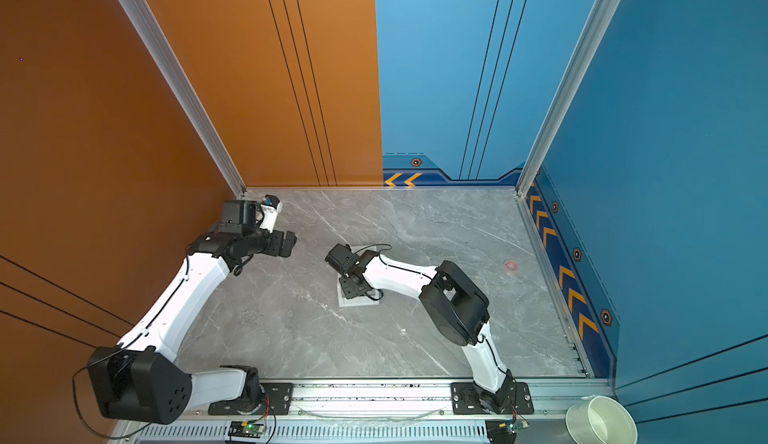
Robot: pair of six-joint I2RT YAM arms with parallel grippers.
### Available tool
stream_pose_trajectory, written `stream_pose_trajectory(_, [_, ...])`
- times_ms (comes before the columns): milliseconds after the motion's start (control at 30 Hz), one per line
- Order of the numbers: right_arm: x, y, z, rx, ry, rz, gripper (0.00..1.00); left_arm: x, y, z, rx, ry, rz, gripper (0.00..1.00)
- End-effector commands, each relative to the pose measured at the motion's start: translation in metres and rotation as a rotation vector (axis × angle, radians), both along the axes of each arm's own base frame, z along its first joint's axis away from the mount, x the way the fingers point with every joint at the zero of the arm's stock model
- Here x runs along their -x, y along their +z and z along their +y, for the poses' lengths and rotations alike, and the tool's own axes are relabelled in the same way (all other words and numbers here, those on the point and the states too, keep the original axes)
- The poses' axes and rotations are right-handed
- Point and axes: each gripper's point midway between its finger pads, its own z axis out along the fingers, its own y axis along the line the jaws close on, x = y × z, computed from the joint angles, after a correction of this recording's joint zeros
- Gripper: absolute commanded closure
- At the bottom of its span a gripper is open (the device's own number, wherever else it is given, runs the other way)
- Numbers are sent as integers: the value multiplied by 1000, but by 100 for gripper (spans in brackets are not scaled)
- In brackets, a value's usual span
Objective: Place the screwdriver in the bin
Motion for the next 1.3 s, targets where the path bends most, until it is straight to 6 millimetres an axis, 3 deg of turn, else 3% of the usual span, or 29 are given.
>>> stream_pose_trajectory(0, [-7,56,2,-70,5,-94,57,2,-3,-3,8,-12,16,2])
stream_pose_trajectory(267, [-16,128,-17,-162,-23,-216,40,2,-15,6,8,48,48,2])
stream_pose_trajectory(367, [-28,149,-43,-179,-78,-261,34,1,-18,14,18,93,49,2])
stream_pose_trajectory(467, [-43,159,-83,-183,-167,-293,22,-3,-20,26,34,156,24,2])
stream_pose_trajectory(633, [-70,160,-163,-298,-356,-335,4,-9,-26,56,81,312,-92,2])
stream_pose_trajectory(733, [-78,161,-205,-322,-434,-397,0,-9,-33,76,138,406,-168,2])
stream_pose_trajectory(800, [-82,158,-228,-336,-476,-418,0,-14,-28,85,172,431,-274,2])
stream_pose_trajectory(933, [-85,145,-271,-324,-543,-479,0,-16,-40,87,143,406,-384,2])
stream_pose_trajectory(1067, [-85,138,-305,-284,-587,-604,0,-16,-64,85,133,390,-411,2])
stream_pose_trajectory(1267, [-74,123,-362,-136,-669,-749,0,-14,-85,84,134,387,-467,2])
